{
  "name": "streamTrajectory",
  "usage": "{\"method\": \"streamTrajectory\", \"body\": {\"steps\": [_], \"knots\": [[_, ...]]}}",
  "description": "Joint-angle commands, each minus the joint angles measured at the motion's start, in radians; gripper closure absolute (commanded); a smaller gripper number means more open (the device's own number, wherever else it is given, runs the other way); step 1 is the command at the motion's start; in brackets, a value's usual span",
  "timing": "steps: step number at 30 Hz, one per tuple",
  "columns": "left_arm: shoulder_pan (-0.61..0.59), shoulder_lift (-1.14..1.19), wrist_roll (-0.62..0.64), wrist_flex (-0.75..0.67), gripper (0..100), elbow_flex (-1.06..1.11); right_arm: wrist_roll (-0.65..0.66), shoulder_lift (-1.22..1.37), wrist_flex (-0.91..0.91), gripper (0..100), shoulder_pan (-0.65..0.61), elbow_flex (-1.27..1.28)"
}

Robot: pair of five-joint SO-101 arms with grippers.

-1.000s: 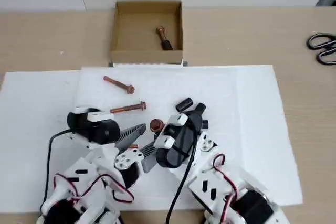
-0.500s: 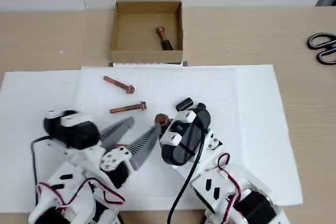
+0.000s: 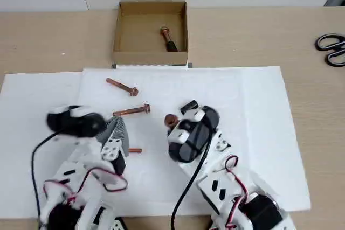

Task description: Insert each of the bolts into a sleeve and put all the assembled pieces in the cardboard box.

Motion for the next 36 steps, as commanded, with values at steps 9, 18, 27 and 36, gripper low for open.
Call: {"method": "streamTrajectory", "body": {"steps": [9,18,27,36], "knots": [[-0.169,-0.002,-0.207,-0.272,99,0.384,-0.037,-0.001,-0.036,99.5,0.272,0.037],[-0.169,-0.002,-0.21,-0.282,99,0.395,-0.178,0.059,-0.087,99.5,0.357,0.098],[-0.167,-0.002,-0.21,-0.285,99,0.395,-0.325,0.65,-0.205,99.5,0.354,-0.339],[-0.167,-0.002,-0.207,-0.285,99,0.395,-0.219,1.213,-0.209,99.5,0.349,-0.899]]}}
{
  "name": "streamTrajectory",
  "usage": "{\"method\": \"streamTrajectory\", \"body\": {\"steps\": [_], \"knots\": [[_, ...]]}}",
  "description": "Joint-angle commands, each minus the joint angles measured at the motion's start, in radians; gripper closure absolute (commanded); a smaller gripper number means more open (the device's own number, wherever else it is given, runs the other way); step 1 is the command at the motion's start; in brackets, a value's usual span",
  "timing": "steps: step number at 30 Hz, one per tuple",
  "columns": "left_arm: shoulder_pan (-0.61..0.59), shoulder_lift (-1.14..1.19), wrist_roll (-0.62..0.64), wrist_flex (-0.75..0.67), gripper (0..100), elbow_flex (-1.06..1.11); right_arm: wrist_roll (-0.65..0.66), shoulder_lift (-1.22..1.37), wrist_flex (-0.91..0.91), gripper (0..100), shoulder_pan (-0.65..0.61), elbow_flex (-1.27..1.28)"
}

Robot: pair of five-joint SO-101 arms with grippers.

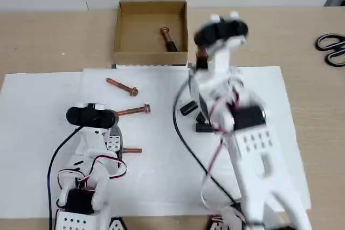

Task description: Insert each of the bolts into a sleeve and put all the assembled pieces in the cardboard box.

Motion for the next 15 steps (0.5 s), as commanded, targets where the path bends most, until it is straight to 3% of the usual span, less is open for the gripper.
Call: {"method": "streamTrajectory", "body": {"steps": [1,8,15], "knots": [[-0.005,-0.009,-0.005,-0.025,99,-0.001,0.034,0.202,-0.035,99.5,-0.001,-0.287],[-0.006,-0.009,-0.003,-0.025,99,-0.001,0.037,0.607,-0.038,99.5,-0.001,-0.689],[-0.011,-0.009,-0.002,-0.021,99,-0.001,0.138,0.966,-0.151,99.5,-0.013,-1.017]]}}
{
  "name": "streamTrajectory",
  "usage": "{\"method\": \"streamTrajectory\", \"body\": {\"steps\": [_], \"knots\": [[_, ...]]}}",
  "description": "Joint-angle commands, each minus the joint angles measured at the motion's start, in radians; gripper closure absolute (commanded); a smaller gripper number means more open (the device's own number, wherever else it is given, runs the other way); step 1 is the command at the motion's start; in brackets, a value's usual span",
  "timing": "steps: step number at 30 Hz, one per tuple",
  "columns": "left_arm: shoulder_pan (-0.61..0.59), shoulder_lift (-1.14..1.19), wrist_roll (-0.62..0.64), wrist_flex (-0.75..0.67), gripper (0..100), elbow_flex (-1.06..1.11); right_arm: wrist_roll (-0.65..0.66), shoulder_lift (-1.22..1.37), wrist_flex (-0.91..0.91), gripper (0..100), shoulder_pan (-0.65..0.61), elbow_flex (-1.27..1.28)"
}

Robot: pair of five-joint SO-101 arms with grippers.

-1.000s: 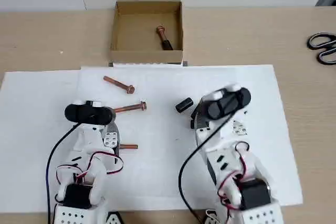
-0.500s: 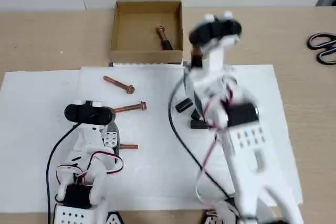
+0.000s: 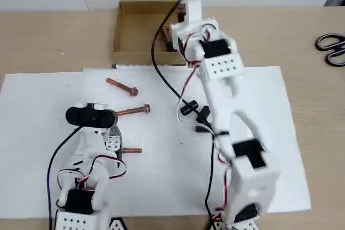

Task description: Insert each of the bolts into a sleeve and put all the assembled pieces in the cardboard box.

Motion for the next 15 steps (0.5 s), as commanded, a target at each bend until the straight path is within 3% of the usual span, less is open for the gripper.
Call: {"method": "streamTrajectory", "body": {"steps": [1,15], "knots": [[-0.005,-0.009,-0.003,-0.02,99,-0.001,0.044,0.125,-0.076,99.5,-0.018,-0.213],[-0.008,-0.009,-0.003,-0.018,99,-0.001,0.11,0.616,-0.183,99.5,-0.061,-0.608]]}}
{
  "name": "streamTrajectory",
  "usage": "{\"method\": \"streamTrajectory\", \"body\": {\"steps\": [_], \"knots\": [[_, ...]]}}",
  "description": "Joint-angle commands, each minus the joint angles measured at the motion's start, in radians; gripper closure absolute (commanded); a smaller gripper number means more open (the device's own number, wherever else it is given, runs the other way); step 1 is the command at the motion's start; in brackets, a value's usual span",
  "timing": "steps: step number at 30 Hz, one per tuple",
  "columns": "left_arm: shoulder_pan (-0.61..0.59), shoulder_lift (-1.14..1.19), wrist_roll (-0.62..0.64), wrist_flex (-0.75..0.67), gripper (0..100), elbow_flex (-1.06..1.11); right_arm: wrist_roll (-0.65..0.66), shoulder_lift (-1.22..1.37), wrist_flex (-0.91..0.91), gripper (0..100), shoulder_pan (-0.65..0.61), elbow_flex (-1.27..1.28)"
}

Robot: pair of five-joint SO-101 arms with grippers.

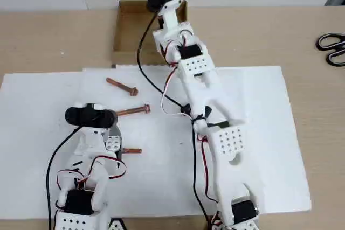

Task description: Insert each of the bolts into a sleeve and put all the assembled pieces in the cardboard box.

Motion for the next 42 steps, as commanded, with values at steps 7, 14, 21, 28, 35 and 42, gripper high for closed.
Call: {"method": "streamTrajectory", "body": {"steps": [7,14,21,28,35,42], "knots": [[-0.008,-0.009,0.0,-0.018,99,-0.001,0.137,0.091,0.059,99.5,-0.019,-0.207],[-0.008,-0.009,0.0,-0.018,99,-0.001,0.14,0.09,0.156,91.1,-0.024,-0.209],[-0.008,-0.009,0.0,-0.018,99,-0.001,0.137,0.073,0.309,80.5,-0.039,-0.318],[-0.008,-0.009,0.0,-0.018,99,-0.001,0.138,0.067,0.559,88.2,-0.073,-0.585],[-0.008,-0.009,0.0,-0.017,99,-0.001,0.12,0.065,1.035,93.0,-0.088,-0.815],[-0.008,-0.009,0.0,-0.011,99,-0.001,-0.101,-0.021,1.141,94.7,-0.081,-0.799]]}}
